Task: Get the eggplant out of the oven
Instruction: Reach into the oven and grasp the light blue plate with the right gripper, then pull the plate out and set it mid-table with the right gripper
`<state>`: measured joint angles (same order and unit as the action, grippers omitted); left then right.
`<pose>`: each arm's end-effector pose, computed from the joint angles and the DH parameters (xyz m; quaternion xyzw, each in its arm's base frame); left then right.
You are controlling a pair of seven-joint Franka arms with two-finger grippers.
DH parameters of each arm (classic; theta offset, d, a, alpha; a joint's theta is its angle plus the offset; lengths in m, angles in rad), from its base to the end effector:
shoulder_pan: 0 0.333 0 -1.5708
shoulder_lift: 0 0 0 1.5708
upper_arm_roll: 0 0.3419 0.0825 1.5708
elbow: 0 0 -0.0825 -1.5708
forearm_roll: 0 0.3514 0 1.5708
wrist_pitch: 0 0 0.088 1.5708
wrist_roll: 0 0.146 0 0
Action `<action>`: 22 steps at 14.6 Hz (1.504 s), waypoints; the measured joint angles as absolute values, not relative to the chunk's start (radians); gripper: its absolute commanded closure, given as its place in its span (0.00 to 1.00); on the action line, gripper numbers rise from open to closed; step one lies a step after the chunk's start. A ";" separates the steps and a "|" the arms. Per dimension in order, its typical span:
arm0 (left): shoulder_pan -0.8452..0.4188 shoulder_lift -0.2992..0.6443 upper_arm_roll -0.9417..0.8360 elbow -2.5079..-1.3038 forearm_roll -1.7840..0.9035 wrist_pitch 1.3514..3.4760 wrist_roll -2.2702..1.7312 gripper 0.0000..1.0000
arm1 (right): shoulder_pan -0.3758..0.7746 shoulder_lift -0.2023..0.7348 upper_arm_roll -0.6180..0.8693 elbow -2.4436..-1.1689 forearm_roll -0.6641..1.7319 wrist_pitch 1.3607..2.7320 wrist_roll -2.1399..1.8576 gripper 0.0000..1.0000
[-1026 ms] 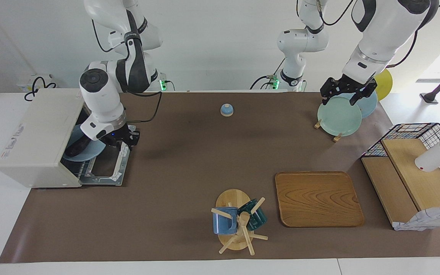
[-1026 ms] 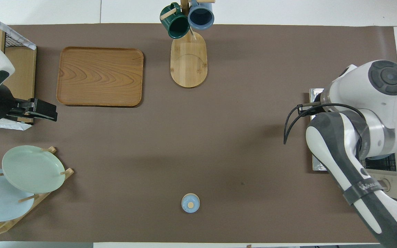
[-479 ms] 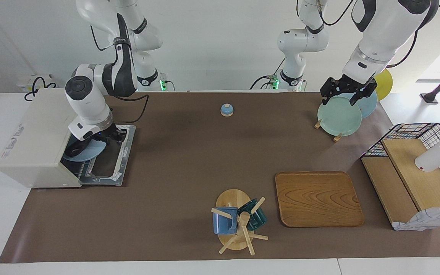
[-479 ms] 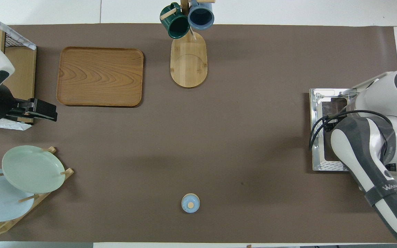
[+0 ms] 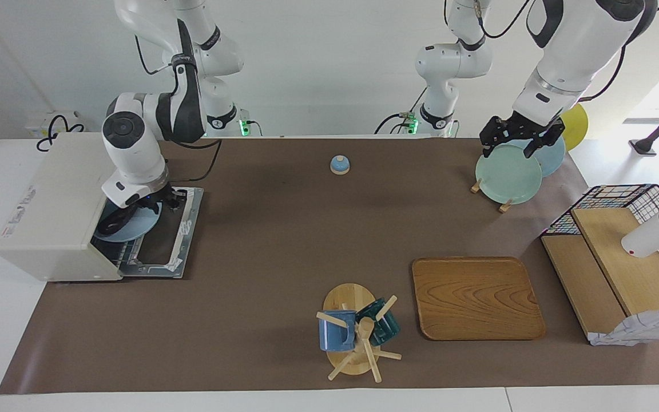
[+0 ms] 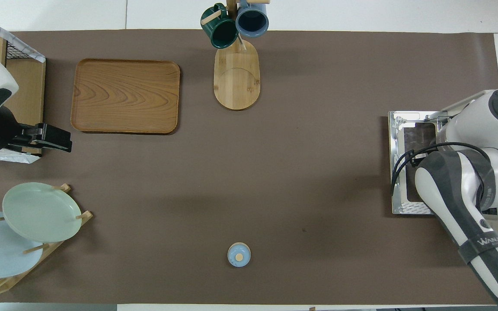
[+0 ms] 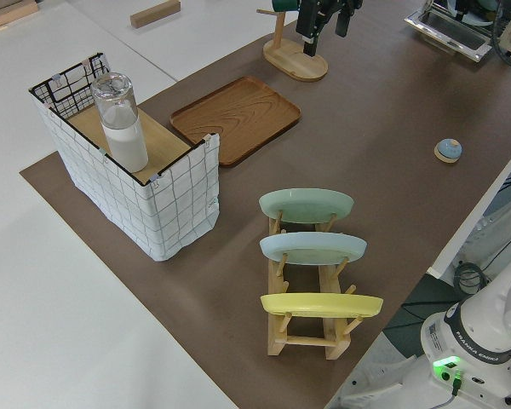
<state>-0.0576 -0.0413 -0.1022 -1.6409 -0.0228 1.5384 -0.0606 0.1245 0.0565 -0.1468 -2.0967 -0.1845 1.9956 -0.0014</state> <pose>0.4938 -0.0841 0.5992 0.9983 -0.0495 -0.0315 0.0059 0.5049 -0.0284 0.3891 0.9927 0.0339 -0.0793 0.0839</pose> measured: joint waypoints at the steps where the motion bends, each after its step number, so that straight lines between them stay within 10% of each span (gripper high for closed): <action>1: -0.058 -0.041 -0.102 -1.641 -0.023 1.538 -0.061 0.00 | 0.123 0.056 -0.147 -2.099 -0.185 1.996 -0.006 0.59; 4: -0.058 -0.041 -0.102 -1.641 -0.023 1.538 -0.061 0.00 | 0.110 0.051 -0.148 -2.120 -0.185 2.008 -0.031 0.59; 8: -0.058 -0.041 -0.102 -1.641 -0.023 1.538 -0.061 0.00 | 0.096 0.039 -0.148 -2.166 -0.185 2.049 -0.062 1.00; 15: -0.058 -0.041 -0.102 -1.641 -0.023 1.538 -0.061 0.00 | 0.157 0.016 -0.139 -2.165 -0.234 2.051 -0.094 1.00; 22: -0.058 -0.041 -0.102 -1.641 -0.023 1.537 -0.061 0.00 | 0.602 0.094 -0.123 -2.023 -0.196 2.034 0.322 1.00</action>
